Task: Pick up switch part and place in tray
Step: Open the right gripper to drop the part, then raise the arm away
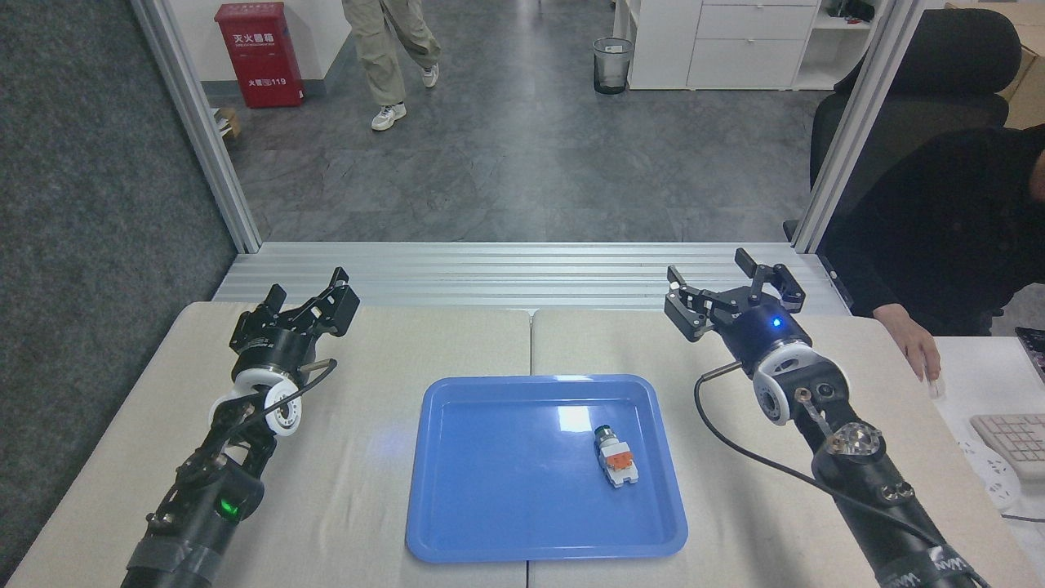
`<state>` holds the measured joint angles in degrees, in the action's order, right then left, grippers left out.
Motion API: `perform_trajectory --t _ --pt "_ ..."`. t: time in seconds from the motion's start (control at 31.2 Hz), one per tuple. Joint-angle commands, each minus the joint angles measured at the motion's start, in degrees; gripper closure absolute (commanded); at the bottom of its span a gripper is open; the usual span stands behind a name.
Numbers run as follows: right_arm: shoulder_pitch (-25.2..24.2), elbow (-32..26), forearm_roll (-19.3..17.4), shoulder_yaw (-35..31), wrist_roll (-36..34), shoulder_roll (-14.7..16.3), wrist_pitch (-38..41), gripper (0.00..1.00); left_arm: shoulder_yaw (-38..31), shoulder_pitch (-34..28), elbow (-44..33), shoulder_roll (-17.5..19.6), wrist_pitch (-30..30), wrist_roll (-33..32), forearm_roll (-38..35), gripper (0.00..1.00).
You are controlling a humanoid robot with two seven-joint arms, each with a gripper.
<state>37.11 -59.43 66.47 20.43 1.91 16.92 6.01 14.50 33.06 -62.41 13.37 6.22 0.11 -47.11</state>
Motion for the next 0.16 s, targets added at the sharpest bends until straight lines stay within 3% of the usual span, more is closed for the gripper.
perform_trajectory --t 0.0,0.13 --pt "0.4 7.5 -3.0 -2.4 -2.0 10.2 0.3 0.01 0.0 0.0 0.0 0.0 0.0 0.0 0.0 0.00" --pt "-0.3 7.4 -4.2 -2.8 -2.7 10.7 0.0 0.01 0.0 0.0 0.0 0.0 0.0 0.0 0.0 0.00"
